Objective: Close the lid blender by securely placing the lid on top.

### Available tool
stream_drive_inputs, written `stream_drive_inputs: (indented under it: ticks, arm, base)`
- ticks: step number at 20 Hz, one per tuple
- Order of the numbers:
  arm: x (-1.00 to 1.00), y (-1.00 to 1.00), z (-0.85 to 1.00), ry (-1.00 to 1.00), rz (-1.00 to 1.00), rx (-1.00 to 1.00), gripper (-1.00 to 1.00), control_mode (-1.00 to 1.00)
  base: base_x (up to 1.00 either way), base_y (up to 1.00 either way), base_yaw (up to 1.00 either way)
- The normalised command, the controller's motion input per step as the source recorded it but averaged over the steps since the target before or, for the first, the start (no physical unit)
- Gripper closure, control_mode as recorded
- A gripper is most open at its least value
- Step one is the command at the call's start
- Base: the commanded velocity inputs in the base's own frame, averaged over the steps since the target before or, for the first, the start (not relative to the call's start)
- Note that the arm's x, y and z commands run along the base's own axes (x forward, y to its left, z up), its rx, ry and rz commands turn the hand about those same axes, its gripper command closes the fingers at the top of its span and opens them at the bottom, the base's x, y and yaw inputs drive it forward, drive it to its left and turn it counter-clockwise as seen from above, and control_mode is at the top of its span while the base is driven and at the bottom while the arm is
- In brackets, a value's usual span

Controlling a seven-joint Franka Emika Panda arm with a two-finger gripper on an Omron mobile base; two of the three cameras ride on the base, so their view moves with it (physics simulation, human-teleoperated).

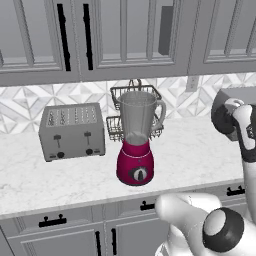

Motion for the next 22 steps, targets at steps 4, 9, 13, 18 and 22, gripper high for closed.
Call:
stream_drive_inputs:
  ticks: [4,9,13,18,22]
  arm:
    - [-0.27,0.66,1.00,-0.19,0.00,-0.05,1.00,-1.00]
    - [-0.23,0.69,1.00,-0.01,0.00,-0.07,1.00,-1.00]
    - [-0.32,0.64,1.00,0.06,0.04,-0.06,1.00,-1.00]
    - [-0.30,0.76,1.00,0.19,0.07,-0.07,1.00,-1.00]
    - [-0.07,0.86,0.91,0.36,0.03,-0.09,1.00,-1.00]
  base:
    - [0.00,0.00,0.00]
    - [0.00,0.00,0.00]
    - [0.00,0.00,0.00]
    - [0.00,0.00,0.00]
    - [0.00,0.00,0.00]
